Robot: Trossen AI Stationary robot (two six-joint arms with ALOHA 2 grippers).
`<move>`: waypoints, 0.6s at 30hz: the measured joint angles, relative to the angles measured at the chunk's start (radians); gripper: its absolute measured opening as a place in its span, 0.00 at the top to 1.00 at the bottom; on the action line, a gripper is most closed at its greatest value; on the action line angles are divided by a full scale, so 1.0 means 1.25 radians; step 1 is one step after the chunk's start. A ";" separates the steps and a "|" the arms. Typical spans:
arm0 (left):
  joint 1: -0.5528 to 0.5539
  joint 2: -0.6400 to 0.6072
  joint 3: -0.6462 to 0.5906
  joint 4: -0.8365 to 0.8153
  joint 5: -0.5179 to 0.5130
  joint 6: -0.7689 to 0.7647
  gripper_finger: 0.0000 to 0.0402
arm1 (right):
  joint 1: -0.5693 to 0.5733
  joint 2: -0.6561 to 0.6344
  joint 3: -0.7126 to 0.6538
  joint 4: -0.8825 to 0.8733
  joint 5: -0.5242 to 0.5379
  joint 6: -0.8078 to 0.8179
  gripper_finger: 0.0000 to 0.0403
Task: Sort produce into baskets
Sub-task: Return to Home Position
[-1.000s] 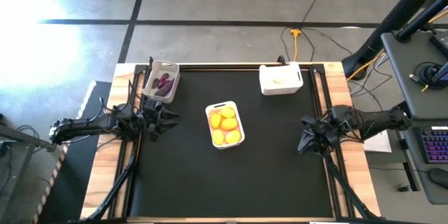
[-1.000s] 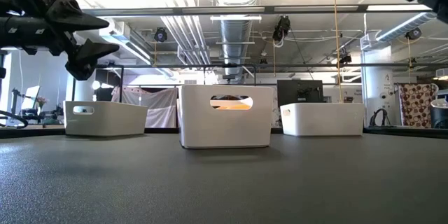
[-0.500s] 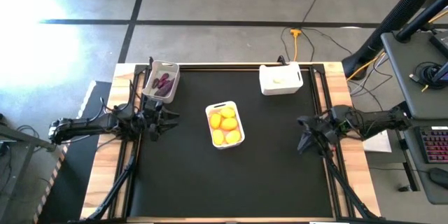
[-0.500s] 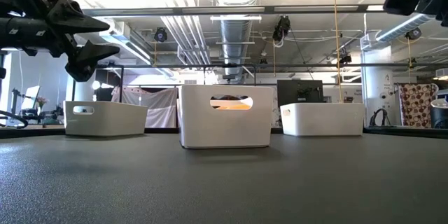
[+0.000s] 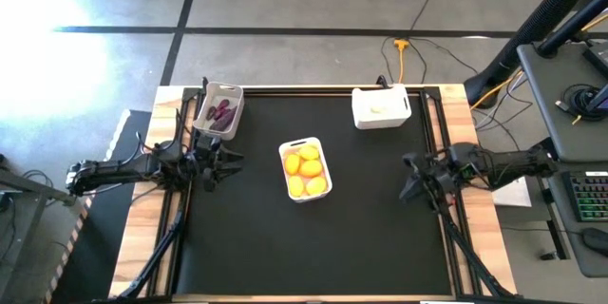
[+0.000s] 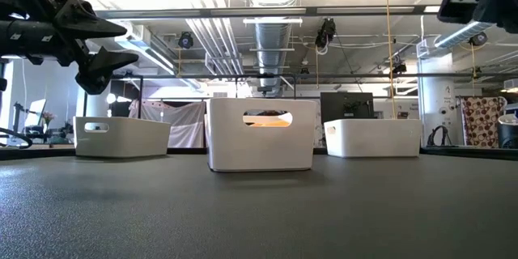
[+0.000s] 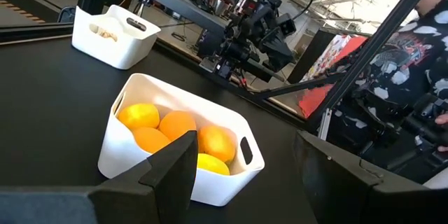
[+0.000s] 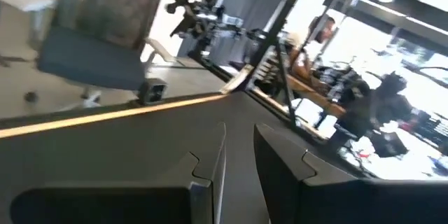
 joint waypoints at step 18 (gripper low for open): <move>0.000 0.000 0.000 0.000 0.000 0.000 0.46 | 0.000 -0.068 0.000 0.087 0.270 0.264 0.83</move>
